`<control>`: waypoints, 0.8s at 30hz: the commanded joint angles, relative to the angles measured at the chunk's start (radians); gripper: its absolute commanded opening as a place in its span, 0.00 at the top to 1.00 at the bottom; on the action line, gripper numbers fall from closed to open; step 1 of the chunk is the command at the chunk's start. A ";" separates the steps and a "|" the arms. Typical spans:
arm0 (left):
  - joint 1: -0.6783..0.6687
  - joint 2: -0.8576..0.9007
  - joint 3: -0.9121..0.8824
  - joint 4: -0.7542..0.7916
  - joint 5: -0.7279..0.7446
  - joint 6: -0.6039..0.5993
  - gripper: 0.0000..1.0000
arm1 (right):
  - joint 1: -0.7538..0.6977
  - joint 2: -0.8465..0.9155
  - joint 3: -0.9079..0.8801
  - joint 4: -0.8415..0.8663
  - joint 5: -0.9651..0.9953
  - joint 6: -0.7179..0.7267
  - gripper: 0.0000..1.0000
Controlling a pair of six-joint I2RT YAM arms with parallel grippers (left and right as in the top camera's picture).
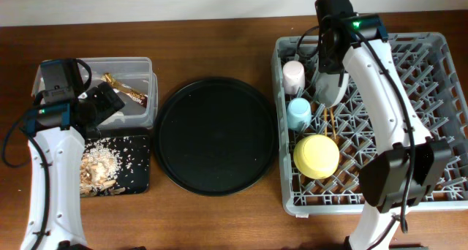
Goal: Sort waste into correct bins and load items into the dishwasher rack
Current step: 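Carry the saucer into the rack and stand it on edge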
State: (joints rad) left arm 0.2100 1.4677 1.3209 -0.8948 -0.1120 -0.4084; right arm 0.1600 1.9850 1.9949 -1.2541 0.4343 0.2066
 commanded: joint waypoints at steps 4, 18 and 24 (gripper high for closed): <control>0.002 -0.015 0.015 -0.001 0.000 0.013 0.01 | 0.003 0.006 -0.004 -0.002 -0.034 0.011 0.42; 0.002 -0.015 0.015 -0.001 0.000 0.013 0.01 | 0.003 -0.144 0.072 -0.006 -0.446 0.012 0.02; 0.002 -0.015 0.015 -0.001 0.000 0.013 0.01 | 0.002 -0.137 0.072 -0.006 -0.446 0.012 0.02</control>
State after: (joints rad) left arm 0.2100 1.4677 1.3209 -0.8944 -0.1120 -0.4084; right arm 0.1604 1.8408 2.0563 -1.2594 -0.0021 0.2108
